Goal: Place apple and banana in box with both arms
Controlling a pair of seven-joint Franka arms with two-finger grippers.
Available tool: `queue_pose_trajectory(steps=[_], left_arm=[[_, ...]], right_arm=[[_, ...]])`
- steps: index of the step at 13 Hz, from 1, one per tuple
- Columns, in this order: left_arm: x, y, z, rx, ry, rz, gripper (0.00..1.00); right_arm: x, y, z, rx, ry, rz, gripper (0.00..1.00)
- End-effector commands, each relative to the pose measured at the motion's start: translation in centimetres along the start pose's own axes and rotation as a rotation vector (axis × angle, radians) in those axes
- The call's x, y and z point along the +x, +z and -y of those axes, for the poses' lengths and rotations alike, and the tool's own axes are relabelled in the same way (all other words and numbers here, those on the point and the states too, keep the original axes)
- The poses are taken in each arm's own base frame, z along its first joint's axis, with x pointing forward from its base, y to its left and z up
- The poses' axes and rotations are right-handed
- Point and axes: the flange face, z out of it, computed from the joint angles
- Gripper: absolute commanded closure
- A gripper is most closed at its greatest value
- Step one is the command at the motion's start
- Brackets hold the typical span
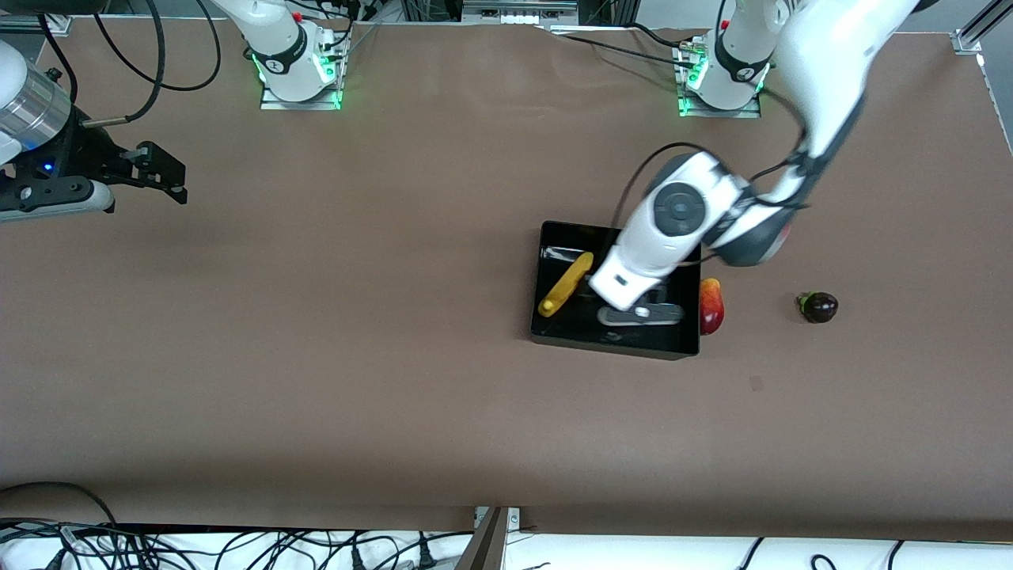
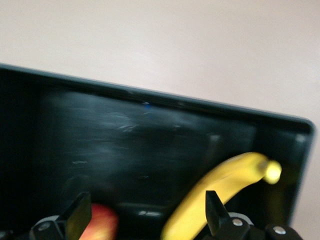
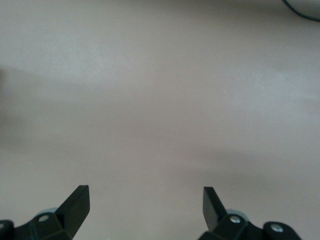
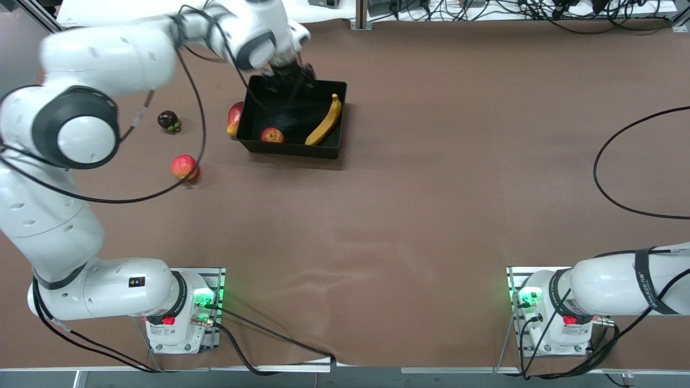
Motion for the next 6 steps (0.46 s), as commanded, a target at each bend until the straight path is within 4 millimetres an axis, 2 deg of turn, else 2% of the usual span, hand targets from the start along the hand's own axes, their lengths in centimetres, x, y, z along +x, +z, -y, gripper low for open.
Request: queue_pose_trajectory(steps=[1,2,4,6], left_arm=[[2.1,-8.3,3.3,0.113,0.052,0.063,0.00],[2.9,-10.4,5.3,0.141,0.088,0.102,0.00],[4.9,-12.8,11.3,0.129,0.166,0.140,0.00],[5.6,-16.0,16.8,0.074,0.205,0.127,0.00]], right_arm=[[-0.1,-0.6,0.2,-0.003,0.001,-0.009,0.00],[-0.1,-0.6,0.2,-0.003,0.001,-0.010,0.00],[-0.1,-0.6,0.3,-0.003,0.000,-0.010,0.00],[-0.2,-0.6,0.3,-0.001,0.001,-0.003,0.00]])
